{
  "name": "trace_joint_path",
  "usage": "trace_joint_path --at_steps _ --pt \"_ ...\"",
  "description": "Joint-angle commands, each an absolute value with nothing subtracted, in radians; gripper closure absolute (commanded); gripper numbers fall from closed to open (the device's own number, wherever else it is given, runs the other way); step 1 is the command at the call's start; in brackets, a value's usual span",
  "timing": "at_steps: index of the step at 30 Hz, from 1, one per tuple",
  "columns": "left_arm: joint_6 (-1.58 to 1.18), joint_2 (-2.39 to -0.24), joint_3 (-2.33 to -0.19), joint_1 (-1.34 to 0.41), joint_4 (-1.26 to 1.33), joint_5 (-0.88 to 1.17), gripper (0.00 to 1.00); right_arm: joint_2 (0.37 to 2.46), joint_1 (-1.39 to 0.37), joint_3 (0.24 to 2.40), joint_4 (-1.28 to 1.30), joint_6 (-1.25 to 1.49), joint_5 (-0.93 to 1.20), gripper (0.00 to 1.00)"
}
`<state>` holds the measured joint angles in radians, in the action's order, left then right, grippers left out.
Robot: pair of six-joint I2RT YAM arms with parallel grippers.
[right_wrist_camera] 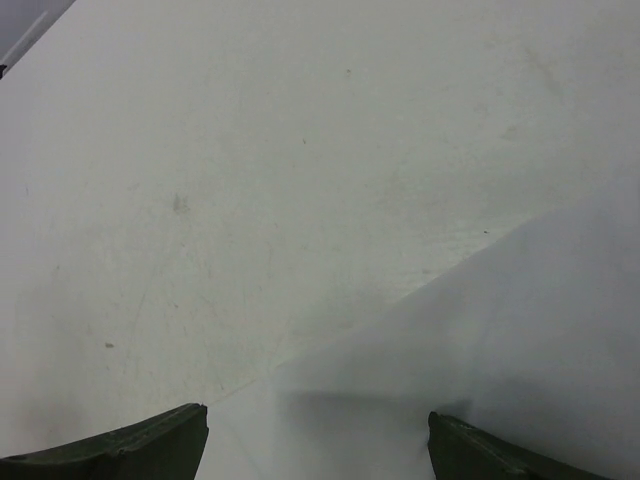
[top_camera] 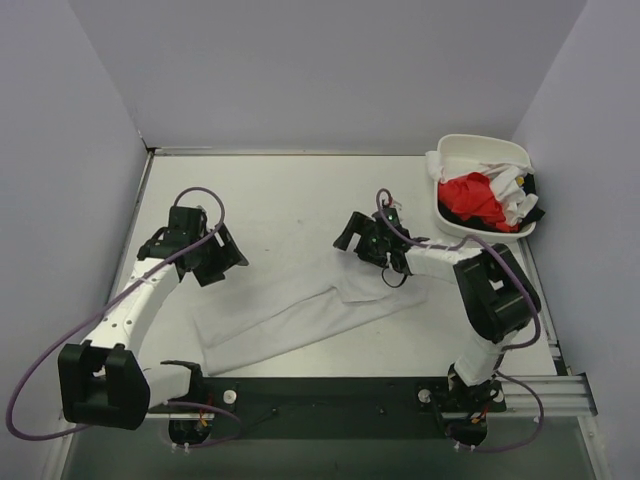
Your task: Fold and stack the t-shirts
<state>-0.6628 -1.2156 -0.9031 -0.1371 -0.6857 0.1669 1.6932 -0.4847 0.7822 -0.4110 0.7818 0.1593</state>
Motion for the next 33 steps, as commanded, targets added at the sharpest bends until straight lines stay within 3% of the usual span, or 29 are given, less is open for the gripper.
trace_joint_path --at_steps 1,11,20,23,27,33 --pt "-0.623 -1.172 -0.959 -0.112 -0.715 0.195 0.2 1.898 -0.442 0.981 -0.201 0.738 0.265 0.06" --pt "-0.598 -1.141 -0.974 -0.095 -0.73 0.218 0.2 2.319 -0.391 1.724 0.086 0.77 0.419 0.05" --pt "-0.581 -1.108 -0.942 -0.089 -0.674 0.302 0.2 2.629 -0.348 2.267 0.023 0.91 0.555 0.0" --pt "-0.572 -1.097 -0.928 -0.089 -0.625 0.336 0.19 2.609 -0.318 2.258 -0.109 0.959 0.577 0.0" --pt "-0.566 -1.101 -0.923 -0.089 -0.566 0.391 0.16 2.349 -0.288 2.018 -0.286 0.887 0.549 0.0" --pt "-0.597 -1.132 -0.874 -0.138 -0.508 0.358 0.16 1.923 -0.25 1.708 -0.322 0.787 0.572 0.0"
